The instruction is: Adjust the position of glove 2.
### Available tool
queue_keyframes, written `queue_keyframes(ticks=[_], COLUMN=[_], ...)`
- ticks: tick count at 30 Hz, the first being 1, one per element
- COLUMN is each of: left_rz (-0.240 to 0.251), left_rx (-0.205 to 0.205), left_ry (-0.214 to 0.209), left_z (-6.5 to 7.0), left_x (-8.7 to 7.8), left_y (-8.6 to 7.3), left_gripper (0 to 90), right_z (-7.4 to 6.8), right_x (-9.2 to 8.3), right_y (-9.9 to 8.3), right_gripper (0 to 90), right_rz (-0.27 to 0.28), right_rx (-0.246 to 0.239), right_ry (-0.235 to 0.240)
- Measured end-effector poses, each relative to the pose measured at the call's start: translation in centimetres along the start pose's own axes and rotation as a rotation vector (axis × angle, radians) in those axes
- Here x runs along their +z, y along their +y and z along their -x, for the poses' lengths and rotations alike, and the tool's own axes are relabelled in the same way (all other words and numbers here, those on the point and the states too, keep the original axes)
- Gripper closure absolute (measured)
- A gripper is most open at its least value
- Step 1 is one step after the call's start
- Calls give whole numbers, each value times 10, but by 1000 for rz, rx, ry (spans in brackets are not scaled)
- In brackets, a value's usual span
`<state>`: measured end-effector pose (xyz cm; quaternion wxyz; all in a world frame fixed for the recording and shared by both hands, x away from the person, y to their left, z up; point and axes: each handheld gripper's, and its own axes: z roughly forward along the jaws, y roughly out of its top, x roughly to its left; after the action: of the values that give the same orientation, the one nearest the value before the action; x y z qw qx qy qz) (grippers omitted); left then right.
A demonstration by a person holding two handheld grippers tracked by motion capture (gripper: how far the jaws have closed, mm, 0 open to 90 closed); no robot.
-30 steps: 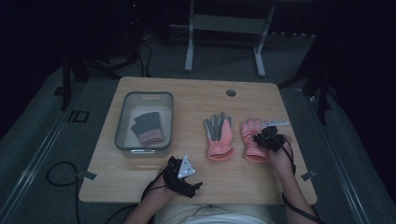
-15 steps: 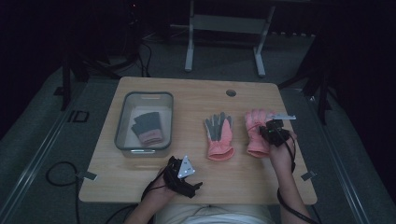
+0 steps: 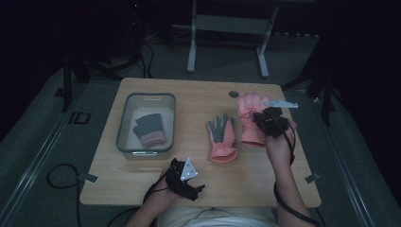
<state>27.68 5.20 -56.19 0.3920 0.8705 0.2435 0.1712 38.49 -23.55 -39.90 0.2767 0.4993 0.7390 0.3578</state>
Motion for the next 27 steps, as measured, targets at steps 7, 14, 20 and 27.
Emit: queue_keyframes(ticks=[7,14,20,27], left_rz=[-2,-1,1,0], left_rx=[7,7,7,1], left_ry=[0,-2,-4,-12], left_z=[0,0,0,0], left_x=[-1,-1,-1,-1], left_y=[0,0,0,0], left_gripper=[29,29,29,29], right_z=[-31,-59,-75,-77], right_x=[4,14,33,67], right_y=[11,7,-2,-22], right_gripper=[872,872,872,869], right_rz=[-6,-25,-65,-149], right_rx=[-27,-44,-54,-49], right_ry=[14,36,29,20])
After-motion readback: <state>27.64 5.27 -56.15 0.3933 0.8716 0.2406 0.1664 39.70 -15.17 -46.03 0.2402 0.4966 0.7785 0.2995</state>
